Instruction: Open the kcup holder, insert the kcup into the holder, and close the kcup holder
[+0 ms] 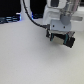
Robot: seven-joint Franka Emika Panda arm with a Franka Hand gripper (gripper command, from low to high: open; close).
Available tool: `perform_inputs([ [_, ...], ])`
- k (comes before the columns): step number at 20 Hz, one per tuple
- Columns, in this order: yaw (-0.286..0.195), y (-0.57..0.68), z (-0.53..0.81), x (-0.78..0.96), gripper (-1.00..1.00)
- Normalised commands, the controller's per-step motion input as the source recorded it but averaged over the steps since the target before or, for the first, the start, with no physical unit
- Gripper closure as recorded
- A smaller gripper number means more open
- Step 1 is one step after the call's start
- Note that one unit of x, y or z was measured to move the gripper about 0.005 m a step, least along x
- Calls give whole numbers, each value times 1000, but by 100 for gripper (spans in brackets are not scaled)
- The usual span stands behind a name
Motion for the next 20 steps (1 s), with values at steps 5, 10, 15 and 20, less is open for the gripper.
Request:
perform_inputs([
  [5, 137, 448, 0, -367, -100],
  [10, 131, 479, -5, -398, -100],
  [15, 92, 599, -12, -413, -100],
  [20, 63, 649, 2, -473, -100],
])
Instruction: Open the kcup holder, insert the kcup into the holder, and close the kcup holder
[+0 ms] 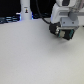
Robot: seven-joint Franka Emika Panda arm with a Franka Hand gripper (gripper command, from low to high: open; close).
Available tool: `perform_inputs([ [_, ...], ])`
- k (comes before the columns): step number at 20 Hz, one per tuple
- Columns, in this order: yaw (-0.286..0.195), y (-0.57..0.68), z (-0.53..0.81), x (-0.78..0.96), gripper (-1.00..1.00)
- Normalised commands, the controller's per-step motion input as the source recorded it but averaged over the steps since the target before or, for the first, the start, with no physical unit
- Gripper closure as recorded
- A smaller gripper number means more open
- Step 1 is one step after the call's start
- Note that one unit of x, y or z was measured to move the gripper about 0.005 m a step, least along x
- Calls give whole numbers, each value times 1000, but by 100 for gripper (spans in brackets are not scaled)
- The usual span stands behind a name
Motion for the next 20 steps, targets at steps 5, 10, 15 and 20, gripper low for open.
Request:
perform_inputs([
  [5, 16, 657, 1, -730, -100],
  [10, 2, 583, -9, -945, -100],
  [15, 0, 592, -11, -928, -100],
  [20, 5, 601, 53, -849, -100],
])
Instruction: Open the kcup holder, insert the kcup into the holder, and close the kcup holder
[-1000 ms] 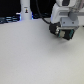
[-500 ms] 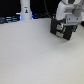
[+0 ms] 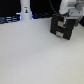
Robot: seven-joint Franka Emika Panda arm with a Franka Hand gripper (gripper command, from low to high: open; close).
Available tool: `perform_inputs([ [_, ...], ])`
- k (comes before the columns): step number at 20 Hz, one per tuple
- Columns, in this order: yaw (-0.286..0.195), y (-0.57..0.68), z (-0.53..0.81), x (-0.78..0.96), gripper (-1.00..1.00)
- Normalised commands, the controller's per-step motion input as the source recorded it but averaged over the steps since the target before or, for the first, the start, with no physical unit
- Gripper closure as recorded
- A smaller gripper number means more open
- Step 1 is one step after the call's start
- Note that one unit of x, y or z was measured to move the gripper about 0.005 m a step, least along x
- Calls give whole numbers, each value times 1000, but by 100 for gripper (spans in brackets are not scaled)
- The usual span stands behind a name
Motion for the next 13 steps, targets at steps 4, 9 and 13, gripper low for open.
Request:
perform_inputs([
  [4, 0, 479, 370, -420, -100],
  [9, -15, 188, 631, 104, -100],
  [13, -1, 6, 32, 17, -100],
])
